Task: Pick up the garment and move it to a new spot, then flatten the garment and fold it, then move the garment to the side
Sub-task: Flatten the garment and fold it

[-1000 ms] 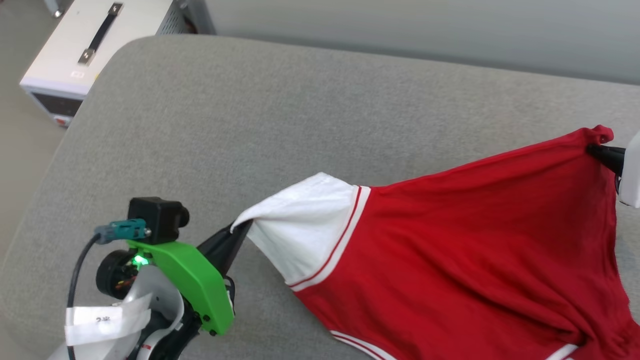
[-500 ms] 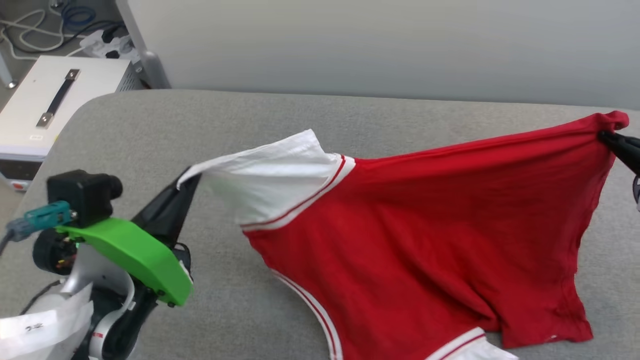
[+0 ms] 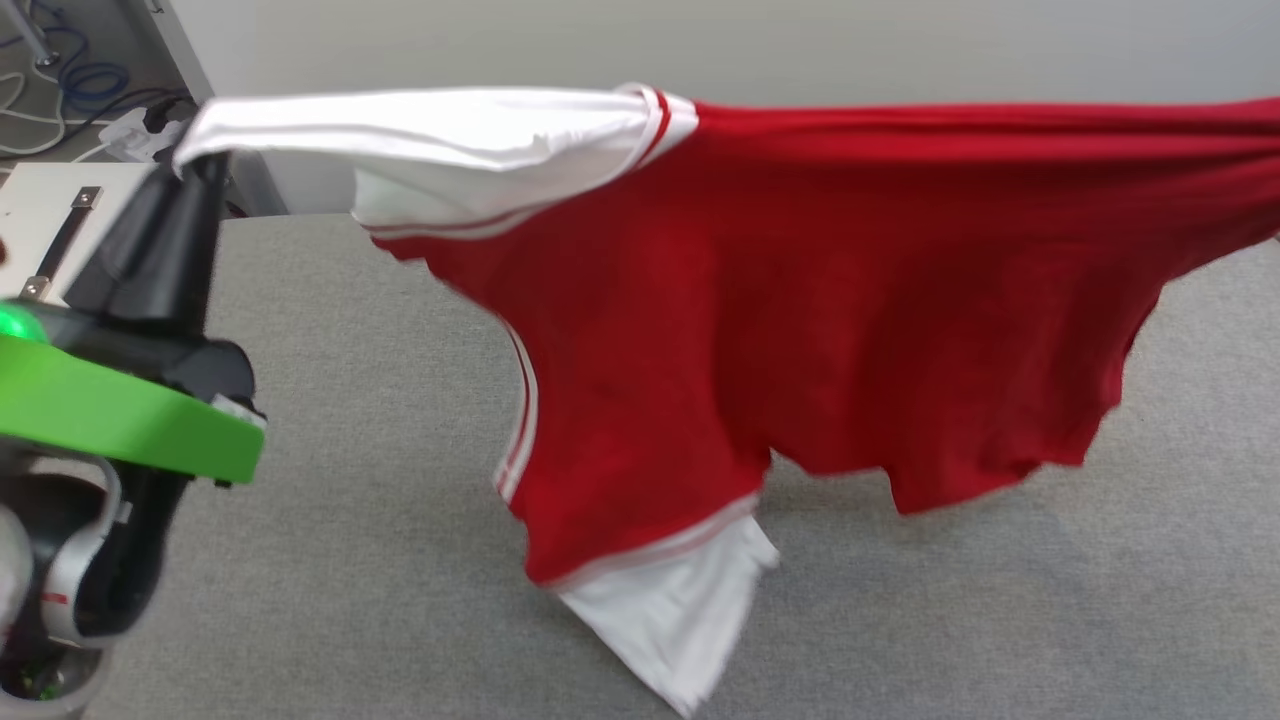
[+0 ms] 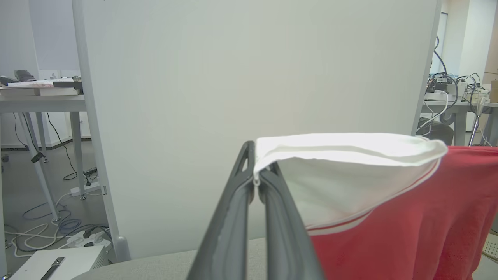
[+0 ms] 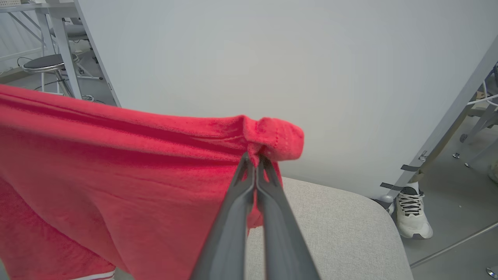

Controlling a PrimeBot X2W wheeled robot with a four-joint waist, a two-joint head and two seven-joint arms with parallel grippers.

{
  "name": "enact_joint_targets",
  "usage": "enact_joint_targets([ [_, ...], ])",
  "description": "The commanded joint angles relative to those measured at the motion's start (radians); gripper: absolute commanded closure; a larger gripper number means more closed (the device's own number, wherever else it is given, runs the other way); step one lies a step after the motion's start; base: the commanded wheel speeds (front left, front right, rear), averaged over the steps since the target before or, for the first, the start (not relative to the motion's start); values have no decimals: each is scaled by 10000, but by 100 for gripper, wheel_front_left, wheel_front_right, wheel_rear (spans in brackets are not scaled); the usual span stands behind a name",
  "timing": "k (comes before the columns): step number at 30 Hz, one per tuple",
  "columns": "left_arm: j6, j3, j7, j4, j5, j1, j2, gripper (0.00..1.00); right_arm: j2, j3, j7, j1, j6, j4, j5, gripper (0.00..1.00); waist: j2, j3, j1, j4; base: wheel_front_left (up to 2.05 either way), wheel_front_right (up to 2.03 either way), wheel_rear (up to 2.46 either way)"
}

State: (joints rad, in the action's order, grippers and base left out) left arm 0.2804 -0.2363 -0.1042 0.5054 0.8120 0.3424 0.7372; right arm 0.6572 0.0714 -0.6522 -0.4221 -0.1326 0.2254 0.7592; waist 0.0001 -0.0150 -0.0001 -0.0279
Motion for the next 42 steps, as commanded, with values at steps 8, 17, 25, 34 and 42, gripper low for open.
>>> enact_joint_targets([
  [8, -18, 645, 434, 248, -308, 1075, 263, 100, -82, 532, 506, -505, 19, 446, -4, 100, -1, -141, 1, 232, 0, 0, 0],
  [17, -195, 864, 218, 42, -331, 2107, 585, 100, 46, 614, 1223, -1319, 19, 383, -235, 100, -1, -1003, 1, 334, 0, 0, 0],
  [25, -644, 754, -253, -750, -263, 3795, 844, 100, 369, 152, 2095, -2502, 19, -381, -542, 100, -1, -2256, 1, 403, 0, 0, 0],
  [34, -1099, 521, -414, -1940, -693, 6173, 946, 100, 285, -557, 2945, -4753, 19, -1748, -903, 100, -1, -4070, 1, 487, 0, 0, 0],
  [42, -1961, -318, 55, -4486, -1634, 9679, 304, 100, -477, -1182, 3617, -8040, 19, -3711, -1785, 100, -1, -5734, 1, 550, 0, 0, 0],
])
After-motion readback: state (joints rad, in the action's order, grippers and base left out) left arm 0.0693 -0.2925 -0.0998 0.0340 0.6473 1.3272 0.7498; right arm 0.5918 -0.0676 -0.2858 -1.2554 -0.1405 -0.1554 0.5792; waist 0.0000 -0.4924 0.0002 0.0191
